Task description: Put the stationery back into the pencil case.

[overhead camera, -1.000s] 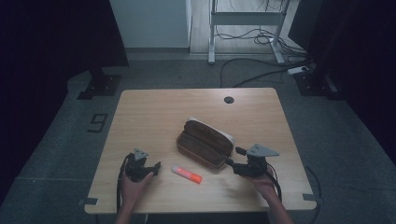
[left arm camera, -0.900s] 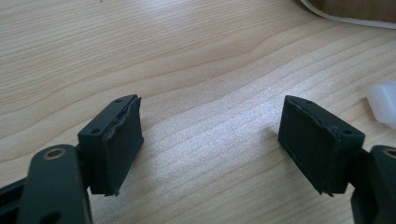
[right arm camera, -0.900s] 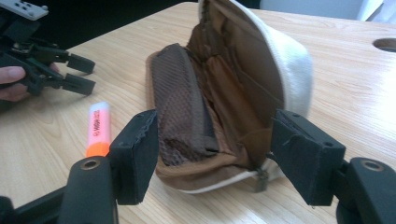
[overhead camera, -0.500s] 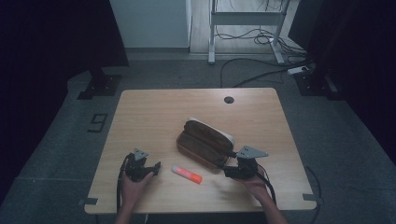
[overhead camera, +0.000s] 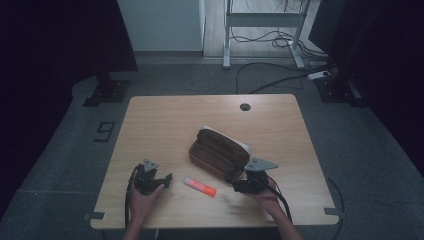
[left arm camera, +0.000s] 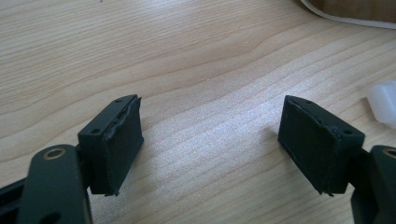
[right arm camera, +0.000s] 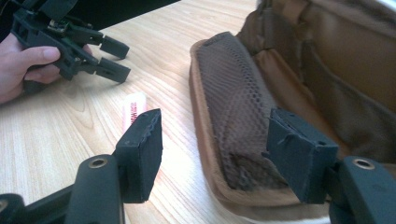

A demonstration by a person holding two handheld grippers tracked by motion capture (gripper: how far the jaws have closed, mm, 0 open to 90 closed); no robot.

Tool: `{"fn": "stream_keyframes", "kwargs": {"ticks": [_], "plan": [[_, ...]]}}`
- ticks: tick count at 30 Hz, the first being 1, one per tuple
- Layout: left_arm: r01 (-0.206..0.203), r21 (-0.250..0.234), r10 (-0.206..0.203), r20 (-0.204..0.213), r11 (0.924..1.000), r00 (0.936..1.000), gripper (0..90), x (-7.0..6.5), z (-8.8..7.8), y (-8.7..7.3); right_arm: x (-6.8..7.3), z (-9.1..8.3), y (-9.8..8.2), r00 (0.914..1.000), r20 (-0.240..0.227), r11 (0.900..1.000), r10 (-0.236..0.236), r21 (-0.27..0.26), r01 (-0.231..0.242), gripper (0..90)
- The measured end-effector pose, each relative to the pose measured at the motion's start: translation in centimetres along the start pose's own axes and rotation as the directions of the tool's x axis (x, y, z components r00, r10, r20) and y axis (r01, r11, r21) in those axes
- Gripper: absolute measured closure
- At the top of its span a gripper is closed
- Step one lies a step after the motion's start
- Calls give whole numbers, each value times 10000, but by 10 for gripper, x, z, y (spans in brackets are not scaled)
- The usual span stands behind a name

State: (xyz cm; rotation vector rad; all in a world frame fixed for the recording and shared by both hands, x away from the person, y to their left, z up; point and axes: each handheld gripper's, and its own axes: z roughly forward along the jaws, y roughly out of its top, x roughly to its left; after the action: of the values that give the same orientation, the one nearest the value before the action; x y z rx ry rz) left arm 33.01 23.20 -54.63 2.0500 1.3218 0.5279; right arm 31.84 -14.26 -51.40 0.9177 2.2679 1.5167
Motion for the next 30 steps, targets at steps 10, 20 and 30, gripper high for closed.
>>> {"fn": "stream_keyframes", "kwargs": {"ticks": [10, 20, 30], "plan": [[-2, 0, 2, 1, 10000, 10000, 215, 0, 0, 0, 15, 18, 0, 9990, -396, 9994, -200, 260, 210, 367], [1, 0, -1, 1, 10000, 10000, 215, 0, 0, 0, 27, 34, -2, 9957, -840, 9976, -387, 549, 434, 405], [-3, -8, 3, -4, 10000, 10000, 215, 0, 0, 0, 42, 48, 1, 9896, -1299, 9941, -617, 803, 725, 419]]}}
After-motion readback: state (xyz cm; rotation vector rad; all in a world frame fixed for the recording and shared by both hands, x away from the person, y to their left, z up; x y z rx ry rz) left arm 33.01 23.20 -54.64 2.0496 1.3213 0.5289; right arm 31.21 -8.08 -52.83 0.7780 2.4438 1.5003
